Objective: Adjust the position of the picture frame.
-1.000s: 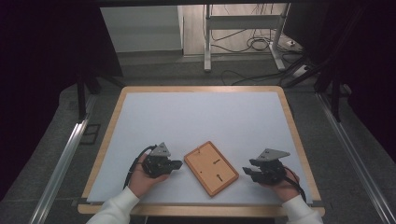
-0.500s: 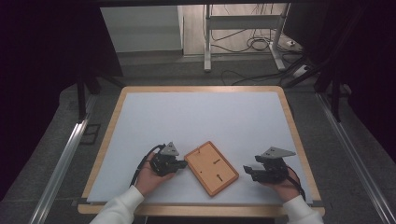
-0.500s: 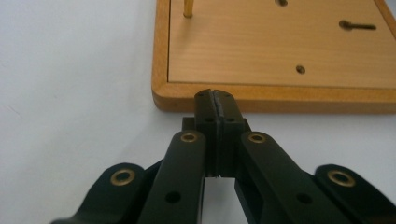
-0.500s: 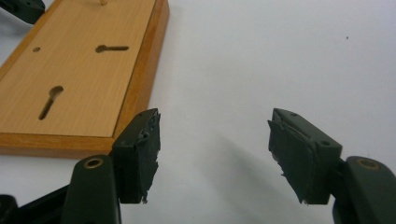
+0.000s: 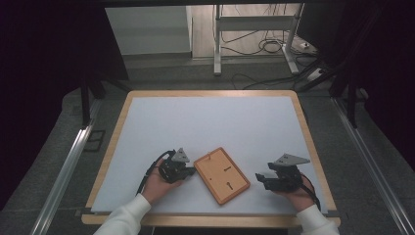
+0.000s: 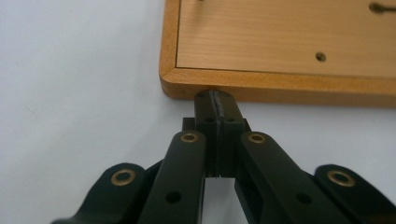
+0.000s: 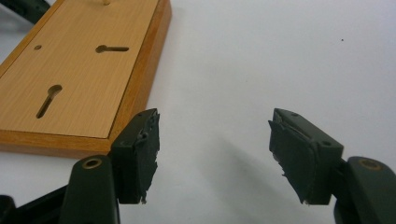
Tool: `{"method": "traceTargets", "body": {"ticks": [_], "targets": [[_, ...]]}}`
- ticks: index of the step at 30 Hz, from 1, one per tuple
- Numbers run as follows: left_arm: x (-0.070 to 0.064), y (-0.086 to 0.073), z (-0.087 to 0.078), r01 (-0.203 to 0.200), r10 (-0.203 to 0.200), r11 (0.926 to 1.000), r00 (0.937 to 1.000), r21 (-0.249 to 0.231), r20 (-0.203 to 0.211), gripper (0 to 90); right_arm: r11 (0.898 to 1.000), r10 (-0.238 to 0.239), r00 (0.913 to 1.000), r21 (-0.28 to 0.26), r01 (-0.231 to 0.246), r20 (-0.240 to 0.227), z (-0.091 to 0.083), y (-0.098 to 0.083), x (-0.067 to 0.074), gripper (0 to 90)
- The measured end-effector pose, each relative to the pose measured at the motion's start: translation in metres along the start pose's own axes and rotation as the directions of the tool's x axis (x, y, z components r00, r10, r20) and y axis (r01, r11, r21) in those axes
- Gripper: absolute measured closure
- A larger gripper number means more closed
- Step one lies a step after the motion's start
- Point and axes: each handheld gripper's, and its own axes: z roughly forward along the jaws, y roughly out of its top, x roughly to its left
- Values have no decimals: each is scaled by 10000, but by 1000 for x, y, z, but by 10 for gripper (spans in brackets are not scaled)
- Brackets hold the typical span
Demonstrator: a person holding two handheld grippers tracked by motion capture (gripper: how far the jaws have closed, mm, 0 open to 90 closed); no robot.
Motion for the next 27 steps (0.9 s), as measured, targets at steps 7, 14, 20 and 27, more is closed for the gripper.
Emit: {"method": "traceTargets", "body": {"ticks": [7,14,20,27], "targets": [[8,12,8,31,-32,10000,9999,-61,-160,899,10000,-15,10000,61,15,79,1,0,0,335],[19,25,18,196,-198,9998,9996,-98,-189,899,10000,-8,9998,27,8,188,-1,0,-1,334],[29,35,29,401,-403,9992,9989,-86,-233,899,9999,-109,9997,87,107,199,0,-1,0,334],[31,38,31,380,-384,9990,9991,-217,-158,899,9999,-119,9996,103,117,263,1,-1,0,334]]}}
